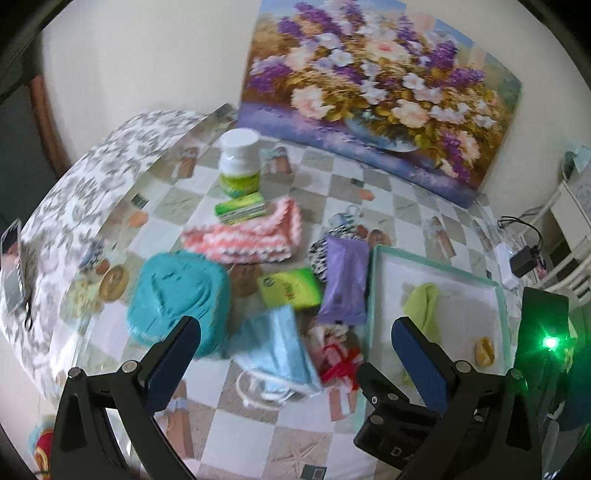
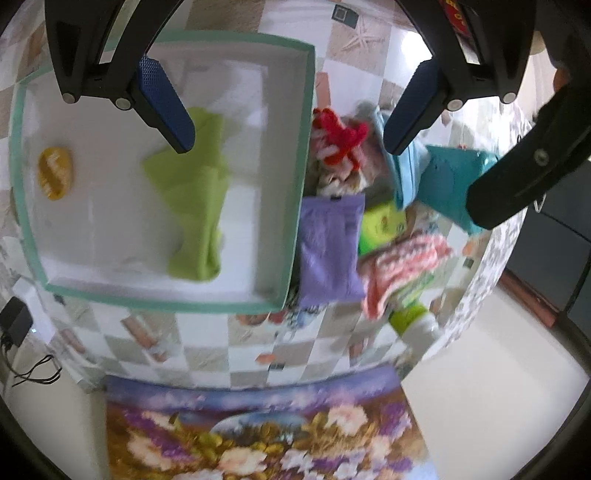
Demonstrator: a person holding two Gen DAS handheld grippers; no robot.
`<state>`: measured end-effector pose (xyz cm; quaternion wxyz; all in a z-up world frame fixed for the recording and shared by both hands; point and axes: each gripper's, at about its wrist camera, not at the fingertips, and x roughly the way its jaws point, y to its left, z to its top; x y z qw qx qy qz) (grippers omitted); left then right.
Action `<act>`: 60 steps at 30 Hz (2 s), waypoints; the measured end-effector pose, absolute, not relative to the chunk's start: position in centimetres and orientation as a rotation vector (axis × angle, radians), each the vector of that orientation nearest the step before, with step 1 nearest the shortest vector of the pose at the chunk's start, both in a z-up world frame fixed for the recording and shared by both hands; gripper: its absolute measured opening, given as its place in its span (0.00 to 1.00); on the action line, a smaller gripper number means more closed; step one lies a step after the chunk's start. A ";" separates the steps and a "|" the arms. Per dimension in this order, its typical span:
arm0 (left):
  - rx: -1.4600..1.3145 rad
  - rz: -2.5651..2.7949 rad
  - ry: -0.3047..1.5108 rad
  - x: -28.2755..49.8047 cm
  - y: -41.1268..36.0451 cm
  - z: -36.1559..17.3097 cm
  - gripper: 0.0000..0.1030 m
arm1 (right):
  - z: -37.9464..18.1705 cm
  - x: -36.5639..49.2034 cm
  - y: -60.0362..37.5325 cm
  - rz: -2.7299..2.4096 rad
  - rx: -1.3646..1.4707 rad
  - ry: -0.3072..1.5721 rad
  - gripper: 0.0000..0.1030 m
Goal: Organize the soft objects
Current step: 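Move the left tool to the blue mask while the right tool reaches the red plush toy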
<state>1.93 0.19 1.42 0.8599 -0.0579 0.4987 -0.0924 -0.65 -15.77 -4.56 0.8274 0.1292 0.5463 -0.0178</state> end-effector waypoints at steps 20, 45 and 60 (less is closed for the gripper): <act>-0.363 -0.033 1.283 1.5 4.6 -5.1 1.00 | -5.8 -0.8 -13.2 0.023 0.227 1.159 0.72; -0.456 -0.005 1.386 3.6 2.9 -8.7 0.89 | -6.4 0.5 -11.6 0.130 0.191 1.148 0.46; -0.520 -0.011 1.432 3.9 3.2 -10.3 0.46 | -7.9 1.0 -10.3 0.126 0.089 1.202 0.42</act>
